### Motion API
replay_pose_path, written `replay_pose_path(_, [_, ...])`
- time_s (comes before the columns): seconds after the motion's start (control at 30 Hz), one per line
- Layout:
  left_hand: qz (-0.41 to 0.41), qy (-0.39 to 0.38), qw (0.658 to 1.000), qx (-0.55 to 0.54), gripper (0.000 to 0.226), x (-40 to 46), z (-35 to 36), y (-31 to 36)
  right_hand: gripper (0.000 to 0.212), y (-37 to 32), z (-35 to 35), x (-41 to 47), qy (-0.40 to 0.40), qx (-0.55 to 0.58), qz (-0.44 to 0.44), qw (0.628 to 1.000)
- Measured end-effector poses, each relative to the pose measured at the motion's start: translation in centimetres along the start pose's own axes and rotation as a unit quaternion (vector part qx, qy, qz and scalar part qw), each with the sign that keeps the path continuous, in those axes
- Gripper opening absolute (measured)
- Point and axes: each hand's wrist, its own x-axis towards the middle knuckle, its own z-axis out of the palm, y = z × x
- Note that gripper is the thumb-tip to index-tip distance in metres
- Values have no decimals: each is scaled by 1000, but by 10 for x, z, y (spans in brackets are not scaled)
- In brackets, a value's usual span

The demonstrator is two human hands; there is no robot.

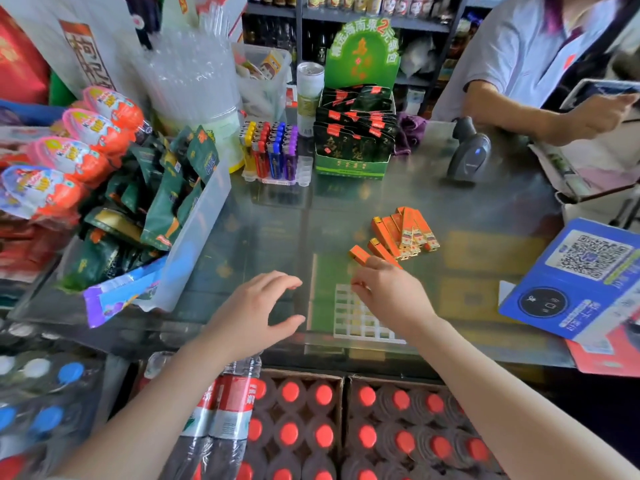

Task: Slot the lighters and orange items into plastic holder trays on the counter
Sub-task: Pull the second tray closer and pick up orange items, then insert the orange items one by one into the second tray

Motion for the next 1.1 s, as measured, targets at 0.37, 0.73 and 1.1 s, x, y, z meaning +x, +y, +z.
replay_pose_path(0.37, [-37,-46,998,38,108,1,15,-5,13,-12,0,16,99,124,40,986])
replay_pose_path(0.73, [-55,15,998,-2,83,8,14,-7,12,3,-8,41,-28,-63,127,989])
replay_pose_path(1.1, [-75,13,997,29,87,0,3,-29,17,-11,-13,46,65,281,15,957])
